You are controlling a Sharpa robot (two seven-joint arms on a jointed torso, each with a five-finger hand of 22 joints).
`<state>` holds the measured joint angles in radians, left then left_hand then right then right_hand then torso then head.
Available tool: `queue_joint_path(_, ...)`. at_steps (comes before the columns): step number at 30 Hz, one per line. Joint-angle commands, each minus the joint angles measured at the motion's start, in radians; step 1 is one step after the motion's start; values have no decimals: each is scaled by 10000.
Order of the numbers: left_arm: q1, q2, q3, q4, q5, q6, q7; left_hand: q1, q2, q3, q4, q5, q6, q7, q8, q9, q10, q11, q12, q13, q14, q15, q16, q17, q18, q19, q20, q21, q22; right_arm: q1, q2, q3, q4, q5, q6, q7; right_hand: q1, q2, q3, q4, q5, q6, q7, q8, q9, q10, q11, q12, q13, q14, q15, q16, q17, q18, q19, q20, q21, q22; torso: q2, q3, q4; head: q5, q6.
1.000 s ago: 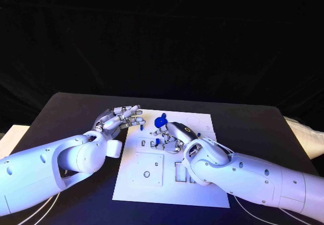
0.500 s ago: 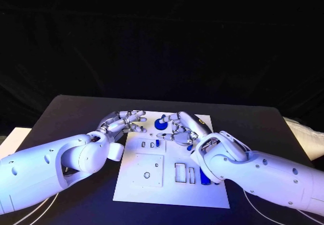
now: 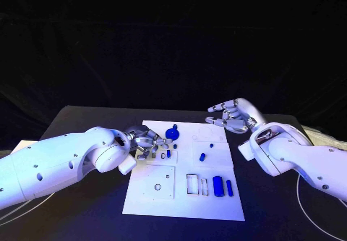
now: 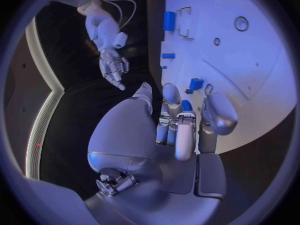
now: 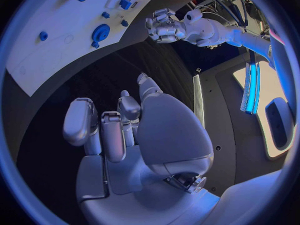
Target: Assemble the parts on the task board
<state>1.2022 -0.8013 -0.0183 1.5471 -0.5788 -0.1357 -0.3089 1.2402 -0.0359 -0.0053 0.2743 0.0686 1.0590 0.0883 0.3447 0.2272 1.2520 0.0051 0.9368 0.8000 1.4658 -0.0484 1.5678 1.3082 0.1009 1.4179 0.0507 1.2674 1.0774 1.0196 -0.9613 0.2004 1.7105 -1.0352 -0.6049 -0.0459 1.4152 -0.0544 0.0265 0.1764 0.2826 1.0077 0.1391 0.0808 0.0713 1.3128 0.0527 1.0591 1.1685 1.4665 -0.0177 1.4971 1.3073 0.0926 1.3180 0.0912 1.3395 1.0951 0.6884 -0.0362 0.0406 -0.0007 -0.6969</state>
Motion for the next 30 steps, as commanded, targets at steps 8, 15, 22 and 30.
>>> queue_joint_path(8, 227, 922, 3, -666, -3961, 1188, -3225, -481, 372, -1159, 148, -134, -580, -294, 1715, 1446, 304, -135, 2228, 2417, 1050, -219, 30, 2626, -344, 285, -135, 1073, 1529, 41, -314, 6, -320, 1230, -167, 518, 82, 19, 38, -13, 68, 78, -6, 72, 17, 41, -33, 11, -33, 747, -50, -74, 1335, 39, 15, -57, 47, -19, -72, 76, -50, 87, -118)
queue_joint_path(15, 312, 1468, 1, -1208, -4237, 1473, -3394, -464, 572, -1533, 154, -134, -853, -355, 2394, 2171, 464, -210, 2592, 2866, 1050, -270, 30, 2626, -412, 372, -155, 1333, 1944, 45, -290, 7, -467, 1227, -128, 447, 71, 8, 27, -8, 75, 85, -7, 73, 16, 31, -33, -8, -51, 742, -51, -87, 1316, 43, 2, -59, 35, -44, -43, 81, -63, 118, -137)
queue_joint_path(22, 375, 1792, 2, -1536, -4305, 1714, -3453, -445, 668, -1699, 154, -134, -971, -391, 2656, 2499, 557, -242, 2739, 3056, 1050, -295, 30, 2626, -443, 425, -178, 1453, 2142, 44, -221, 6, -520, 1100, -67, 373, 52, -7, 11, 0, 82, 92, -8, 74, 15, 11, -33, -46, -85, 733, -53, -111, 1280, 52, -21, -61, 12, -90, -41, 61, -58, 106, -191)
queue_joint_path(30, 412, 2070, 2, -1775, -4394, 1933, -3489, -476, 766, -1868, 158, -134, -999, -457, 2936, 2846, 723, -298, 2950, 3316, 1050, -337, 30, 2626, -492, 520, -213, 1621, 2426, 33, -161, 5, -576, 1061, 42, 298, 24, -18, -8, 16, 89, 98, -10, 73, 13, -24, -33, -112, -143, 722, -54, -141, 1235, 65, -56, -64, -23, -156, -27, 64, -47, 158, -270)
